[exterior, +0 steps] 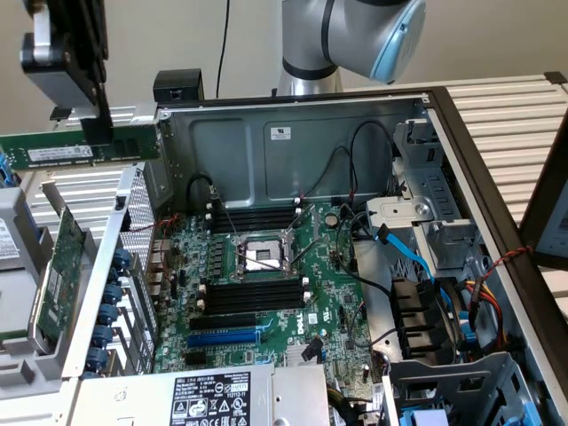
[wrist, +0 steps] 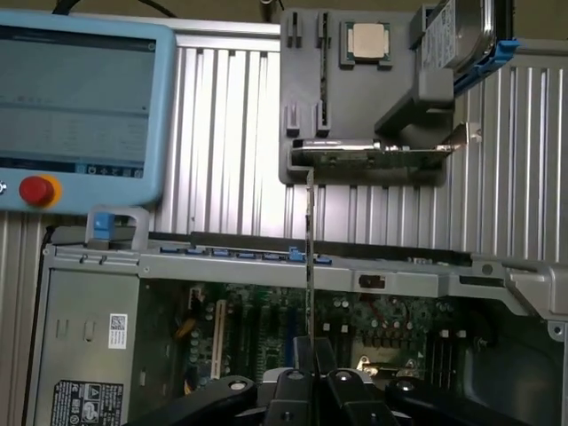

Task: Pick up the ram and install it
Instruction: 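Pick up the ram and move it above insertion slot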

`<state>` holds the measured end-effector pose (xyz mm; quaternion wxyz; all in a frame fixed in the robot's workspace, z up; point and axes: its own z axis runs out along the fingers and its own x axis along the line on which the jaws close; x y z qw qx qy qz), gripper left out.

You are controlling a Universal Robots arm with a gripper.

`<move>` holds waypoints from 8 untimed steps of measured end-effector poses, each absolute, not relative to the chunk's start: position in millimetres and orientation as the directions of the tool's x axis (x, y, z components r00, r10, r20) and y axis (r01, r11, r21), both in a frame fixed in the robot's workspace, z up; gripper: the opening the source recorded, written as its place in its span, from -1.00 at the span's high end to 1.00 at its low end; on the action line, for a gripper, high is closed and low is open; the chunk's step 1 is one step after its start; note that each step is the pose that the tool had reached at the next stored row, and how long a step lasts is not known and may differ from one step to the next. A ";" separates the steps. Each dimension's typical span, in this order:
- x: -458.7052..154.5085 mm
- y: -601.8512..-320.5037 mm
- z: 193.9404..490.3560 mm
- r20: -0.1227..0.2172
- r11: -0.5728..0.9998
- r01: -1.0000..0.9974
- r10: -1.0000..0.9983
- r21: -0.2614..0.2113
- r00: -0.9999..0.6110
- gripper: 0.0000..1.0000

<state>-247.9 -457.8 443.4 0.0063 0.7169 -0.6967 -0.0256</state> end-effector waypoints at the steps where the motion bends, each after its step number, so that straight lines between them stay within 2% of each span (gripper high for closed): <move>1: -244.9 -455.3 443.2 -0.028 -0.029 -0.999 -0.999 0.045 0.028 0.76; 8: -224.0 -437.3 441.3 -0.028 -0.029 -0.999 -0.999 0.045 0.028 0.76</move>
